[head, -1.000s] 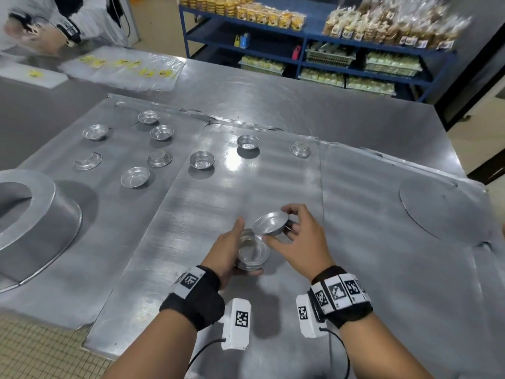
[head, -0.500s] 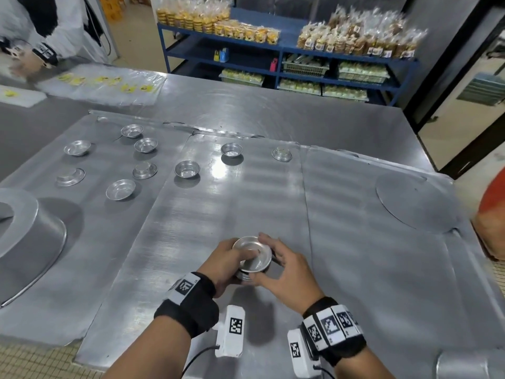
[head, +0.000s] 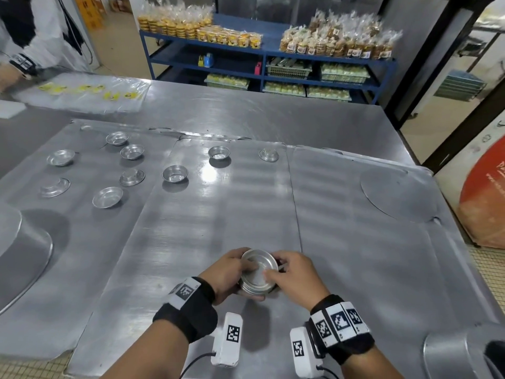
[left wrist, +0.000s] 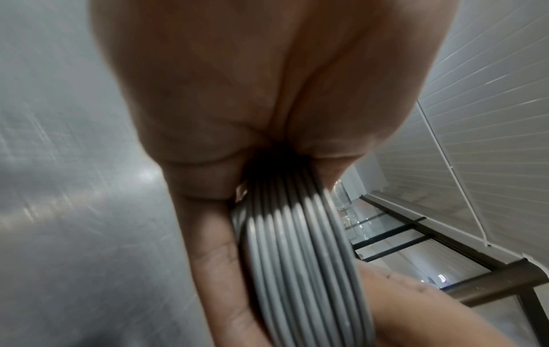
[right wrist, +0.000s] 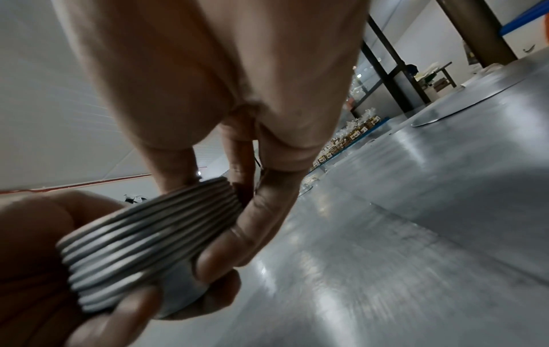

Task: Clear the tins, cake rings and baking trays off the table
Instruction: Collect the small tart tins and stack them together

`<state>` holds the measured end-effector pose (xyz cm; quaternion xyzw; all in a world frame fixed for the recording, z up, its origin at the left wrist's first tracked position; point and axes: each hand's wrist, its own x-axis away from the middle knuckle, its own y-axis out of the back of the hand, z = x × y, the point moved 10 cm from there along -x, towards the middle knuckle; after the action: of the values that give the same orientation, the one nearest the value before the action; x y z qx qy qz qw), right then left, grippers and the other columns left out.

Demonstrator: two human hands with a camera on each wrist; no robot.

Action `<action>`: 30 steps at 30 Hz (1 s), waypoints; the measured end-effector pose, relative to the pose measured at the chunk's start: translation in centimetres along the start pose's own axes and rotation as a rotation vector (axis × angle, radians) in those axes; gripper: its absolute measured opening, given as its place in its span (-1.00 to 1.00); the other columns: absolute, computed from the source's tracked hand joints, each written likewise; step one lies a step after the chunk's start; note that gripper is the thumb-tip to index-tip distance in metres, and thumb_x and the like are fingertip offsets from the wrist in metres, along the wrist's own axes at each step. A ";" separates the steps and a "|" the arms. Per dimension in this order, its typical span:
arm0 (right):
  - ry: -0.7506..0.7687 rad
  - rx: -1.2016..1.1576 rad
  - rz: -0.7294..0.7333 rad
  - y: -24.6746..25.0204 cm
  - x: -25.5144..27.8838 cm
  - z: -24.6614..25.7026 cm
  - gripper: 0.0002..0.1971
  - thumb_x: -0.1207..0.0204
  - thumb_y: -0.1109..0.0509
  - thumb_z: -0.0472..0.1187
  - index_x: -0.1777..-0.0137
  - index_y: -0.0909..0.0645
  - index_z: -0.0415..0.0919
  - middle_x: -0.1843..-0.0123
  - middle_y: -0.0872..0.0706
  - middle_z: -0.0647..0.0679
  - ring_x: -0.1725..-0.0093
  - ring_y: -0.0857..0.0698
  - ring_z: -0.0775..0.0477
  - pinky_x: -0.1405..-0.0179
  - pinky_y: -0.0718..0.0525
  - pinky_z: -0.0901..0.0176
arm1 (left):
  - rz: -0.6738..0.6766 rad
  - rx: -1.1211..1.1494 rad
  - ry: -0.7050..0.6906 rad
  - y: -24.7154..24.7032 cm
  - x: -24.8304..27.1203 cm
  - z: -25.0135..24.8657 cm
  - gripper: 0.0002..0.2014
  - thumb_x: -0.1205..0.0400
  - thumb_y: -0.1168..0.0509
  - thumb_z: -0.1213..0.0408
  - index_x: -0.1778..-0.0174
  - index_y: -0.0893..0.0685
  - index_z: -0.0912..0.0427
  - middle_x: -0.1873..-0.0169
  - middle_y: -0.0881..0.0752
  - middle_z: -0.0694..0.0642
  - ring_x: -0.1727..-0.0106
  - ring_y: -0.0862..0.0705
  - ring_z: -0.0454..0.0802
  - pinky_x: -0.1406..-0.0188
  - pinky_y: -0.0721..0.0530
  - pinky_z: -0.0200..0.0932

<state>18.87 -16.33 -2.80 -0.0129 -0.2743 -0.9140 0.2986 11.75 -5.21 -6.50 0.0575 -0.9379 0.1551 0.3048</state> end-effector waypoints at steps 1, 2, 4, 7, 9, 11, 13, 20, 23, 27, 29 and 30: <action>-0.016 0.012 -0.007 0.1 0.1 -0.3 -0.62 -0.37 -0.56 -0.39 0.26 -0.69 0.22 0.26 -0.82 0.11 0.25 -0.81 0.12 0.19 -0.80 0.21 | 0.011 -0.025 0.009 -0.3 0.0 0.1 -0.70 -0.72 -0.17 0.54 -0.32 -0.65 0.32 -0.15 -0.76 0.42 0.03 -0.83 0.39 0.21 -0.86 0.23; -0.031 0.024 -0.014 0.3 0.1 -0.6 -0.63 -0.35 -0.56 -0.38 0.27 -0.69 0.22 0.25 -0.82 0.11 0.24 -0.81 0.12 0.20 -0.80 0.21 | 0.022 -0.055 0.017 -0.6 0.0 0.1 -0.69 -0.71 -0.16 0.54 -0.33 -0.65 0.30 -0.15 -0.77 0.41 0.01 -0.83 0.41 0.21 -0.86 0.22; -0.064 0.053 -0.018 0.6 0.3 -1.2 -0.66 -0.34 -0.57 -0.36 0.25 -0.68 0.19 0.24 -0.80 0.14 0.24 -0.79 0.11 0.31 -0.76 0.29 | 0.026 -0.159 0.018 -1.0 -0.1 0.1 -0.66 -0.67 -0.16 0.56 -0.30 -0.68 0.27 -0.10 -0.80 0.38 0.01 -0.83 0.37 0.13 -0.85 0.23; -0.098 0.115 -0.014 1.1 0.8 -1.9 -0.77 -0.35 -0.55 -0.37 0.15 -0.73 0.01 0.24 -0.77 0.12 0.27 -0.76 0.12 0.46 -0.66 0.44 | -0.018 -0.364 -0.002 -1.3 -0.3 -0.2 -0.61 -0.46 -0.26 0.50 -0.19 -0.75 0.28 0.08 -0.81 0.30 0.11 -0.80 0.23 0.05 -0.82 0.27; -0.124 0.112 0.001 1.2 1.1 -2.4 -0.81 -0.35 -0.52 -0.39 0.10 -0.77 -0.11 0.24 -0.78 0.05 0.30 -0.76 0.14 0.50 -0.70 0.37 | -0.021 -0.445 -0.018 -1.8 -0.5 -0.3 -0.52 -0.30 -0.25 0.42 -0.15 -0.76 0.33 0.05 -0.81 0.40 0.04 -0.82 0.38 0.05 -0.83 0.32; -0.132 0.152 0.011 1.4 1.4 -2.8 -0.81 -0.35 -0.52 -0.37 0.12 -0.76 -0.08 0.27 -0.76 0.09 0.32 -0.73 0.22 0.46 -0.64 0.49 | -0.013 -0.543 -0.041 -2.4 -0.7 -0.5 -0.54 -0.32 -0.25 0.39 -0.13 -0.78 0.33 0.01 -0.82 0.41 -0.01 -0.82 0.38 0.05 -0.84 0.26; -0.128 0.232 0.018 1.5 1.7 -3.1 -0.82 -0.34 -0.53 -0.32 0.19 -0.71 0.01 0.30 -0.74 0.13 0.30 -0.70 0.22 0.38 -0.55 0.58 | -0.005 -0.662 -0.064 -2.8 -1.1 -0.5 -0.57 -0.36 -0.26 0.35 -0.13 -0.79 0.30 0.02 -0.83 0.34 0.00 -0.82 0.27 0.02 -0.83 0.19; -0.206 0.269 0.040 1.7 2.5 -4.9 -0.85 -0.34 -0.49 -0.32 0.12 -0.78 -0.12 0.20 -0.82 -0.03 0.19 -0.79 0.02 0.26 -0.72 0.37 | -0.045 -0.918 -0.074 -3.6 -1.7 -0.1 -0.61 -0.49 -0.32 0.35 -0.24 -0.78 0.13 -0.08 -0.82 0.16 -0.10 -0.79 0.12 -0.07 -0.81 0.02; -0.220 0.294 0.060 1.6 2.6 -5.3 -0.87 -0.34 -0.49 -0.31 0.13 -0.77 -0.15 0.21 -0.81 -0.06 0.21 -0.78 0.01 0.38 -0.63 0.51 | -0.057 -0.993 -0.068 -3.6 -2.2 0.4 -0.62 -0.53 -0.35 0.40 -0.27 -0.77 0.13 -0.12 -0.81 0.16 -0.12 -0.78 0.11 -0.06 -0.80 -0.05; -0.215 0.362 0.074 1.5 2.7 -5.0 -0.92 -0.36 -0.47 -0.25 0.22 -0.68 -0.04 0.25 -0.77 -0.02 0.20 -0.74 -0.02 0.38 -0.52 0.42 | -0.049 -1.029 -0.080 -3.8 -2.2 0.3 -0.65 -0.54 -0.35 0.36 -0.26 -0.76 0.18 -0.12 -0.80 0.17 -0.12 -0.77 0.11 -0.07 -0.80 -0.04; -0.216 0.411 0.089 1.4 2.7 -4.8 -0.94 -0.37 -0.44 -0.24 0.22 -0.67 -0.06 0.26 -0.74 -0.02 0.16 -0.74 -0.06 0.28 -0.55 0.29 | -0.031 -1.030 -0.087 -3.8 -2.2 0.2 -0.67 -0.56 -0.34 0.33 -0.24 -0.77 0.18 -0.11 -0.81 0.17 -0.10 -0.78 0.10 -0.08 -0.81 -0.01; -0.216 0.439 0.093 1.4 2.7 -4.5 -0.95 -0.38 -0.43 -0.23 0.19 -0.69 -0.08 0.22 -0.75 -0.04 0.12 -0.74 -0.08 0.23 -0.57 0.25 | -0.023 -1.018 -0.094 -3.7 -2.2 0.2 -0.68 -0.57 -0.33 0.30 -0.24 -0.77 0.16 -0.10 -0.81 0.15 -0.09 -0.78 0.09 -0.08 -0.81 0.00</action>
<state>18.06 -21.04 -5.45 -0.0581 -0.4957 -0.8111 0.3048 14.17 -8.71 -7.01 -0.0810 -0.9065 -0.3277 0.2534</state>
